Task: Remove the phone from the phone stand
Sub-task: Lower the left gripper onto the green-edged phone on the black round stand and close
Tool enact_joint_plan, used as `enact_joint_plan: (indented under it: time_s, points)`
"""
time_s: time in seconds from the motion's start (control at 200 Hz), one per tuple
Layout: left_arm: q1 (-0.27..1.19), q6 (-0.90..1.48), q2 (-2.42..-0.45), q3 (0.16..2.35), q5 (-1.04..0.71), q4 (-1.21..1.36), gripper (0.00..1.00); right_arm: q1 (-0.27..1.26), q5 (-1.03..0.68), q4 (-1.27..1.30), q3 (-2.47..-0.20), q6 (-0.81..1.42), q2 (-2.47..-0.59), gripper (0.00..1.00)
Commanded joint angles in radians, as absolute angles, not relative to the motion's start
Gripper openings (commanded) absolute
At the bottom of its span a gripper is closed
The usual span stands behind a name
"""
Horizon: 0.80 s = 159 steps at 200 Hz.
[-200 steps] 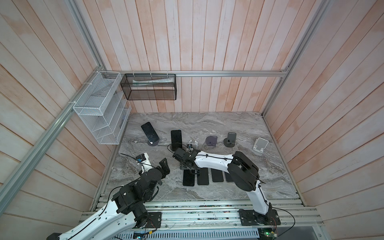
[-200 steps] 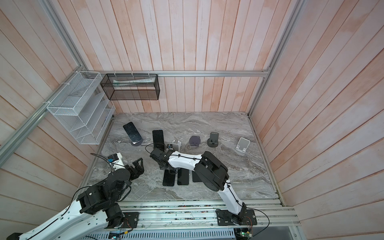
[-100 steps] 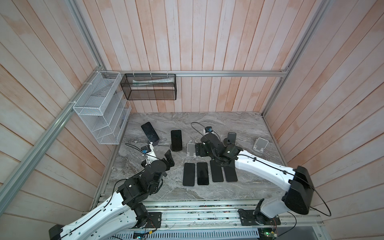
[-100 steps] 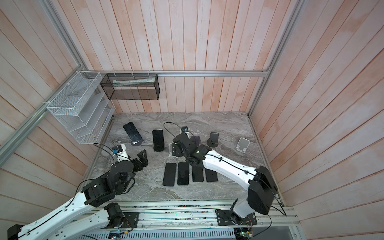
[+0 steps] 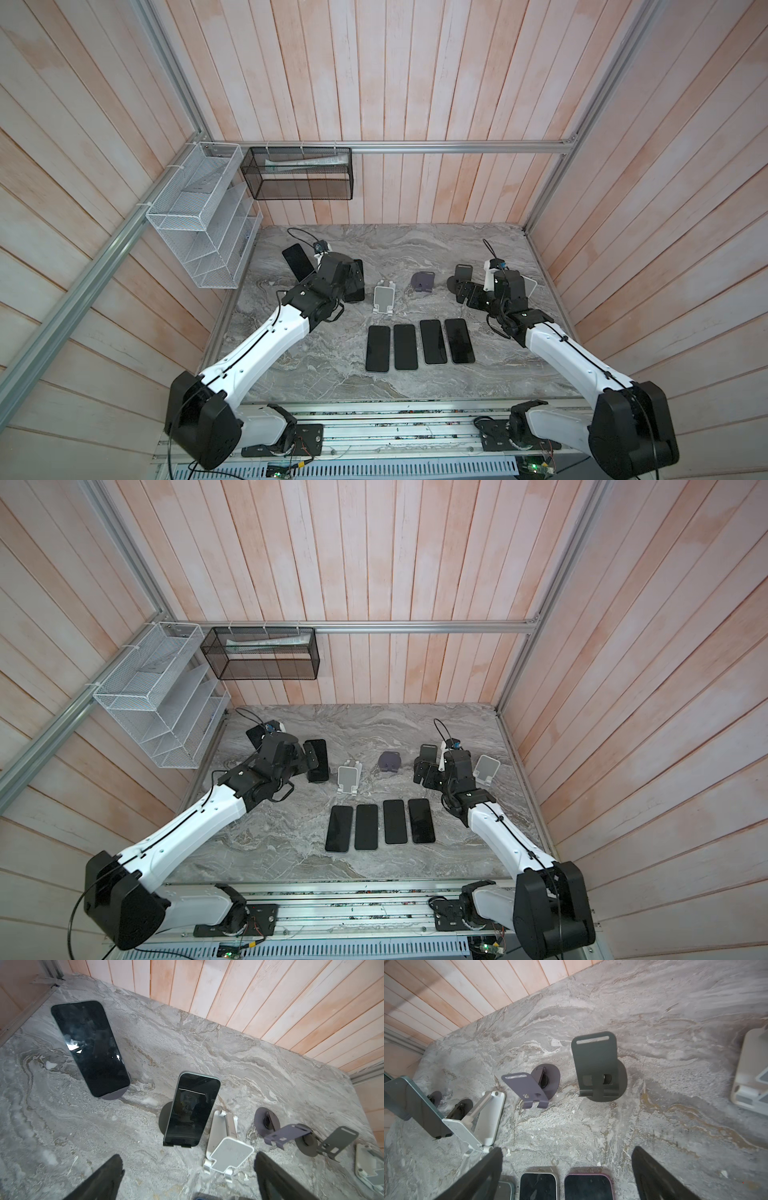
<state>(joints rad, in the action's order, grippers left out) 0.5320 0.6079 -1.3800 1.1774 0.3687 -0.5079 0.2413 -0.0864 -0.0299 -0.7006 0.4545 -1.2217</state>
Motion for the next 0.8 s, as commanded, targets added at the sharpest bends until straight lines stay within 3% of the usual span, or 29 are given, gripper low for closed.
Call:
enact_joint_plan:
  time_s: [0.0, 0.45, 0.79]
  points:
    - [0.532, 0.529, -1.457, 1.27, 0.335, -0.59, 1.0, 0.204, -0.15, 0.013, -0.667, 0.456, -1.235, 0.98]
    - [0.526, 0.426, -1.721, 1.487, 0.328, -0.636, 1.0, 0.095, -0.28, 0.141, -0.584, 0.485, -1.195, 0.98]
    - [0.492, 0.461, -1.883, 1.651, 0.361, -0.758, 1.0, 0.095, -0.24, 0.123, -0.578, 0.486, -1.156, 0.98]
